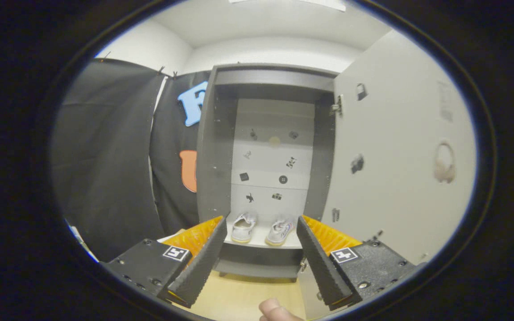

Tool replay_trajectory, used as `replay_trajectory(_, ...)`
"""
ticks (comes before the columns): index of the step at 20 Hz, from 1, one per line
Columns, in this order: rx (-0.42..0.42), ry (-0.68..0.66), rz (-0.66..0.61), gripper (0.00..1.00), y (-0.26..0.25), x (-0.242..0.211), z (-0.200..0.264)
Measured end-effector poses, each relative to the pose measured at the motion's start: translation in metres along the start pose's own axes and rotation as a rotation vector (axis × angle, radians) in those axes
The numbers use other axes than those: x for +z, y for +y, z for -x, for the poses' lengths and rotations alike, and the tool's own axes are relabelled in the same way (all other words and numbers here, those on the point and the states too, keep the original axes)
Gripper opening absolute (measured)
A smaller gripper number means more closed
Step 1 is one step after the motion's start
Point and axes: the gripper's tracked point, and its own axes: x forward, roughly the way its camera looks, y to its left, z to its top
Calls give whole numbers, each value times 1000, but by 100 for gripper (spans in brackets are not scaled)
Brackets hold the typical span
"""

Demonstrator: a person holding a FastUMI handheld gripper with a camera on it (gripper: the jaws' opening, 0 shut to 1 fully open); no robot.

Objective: Open the shoe cabinet door, grab the shoes and put them into the shoe cabinet, then close the shoe cabinet door.

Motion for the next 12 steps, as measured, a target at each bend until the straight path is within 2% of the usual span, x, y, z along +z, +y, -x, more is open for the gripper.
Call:
replay_trajectory(3,-15,25,-16,100,-28,-2,61)
replay_trajectory(7,-113,-15,-39,100,-83,4,125)
replay_trajectory(12,-182,-30,-80,100,-152,0,172)
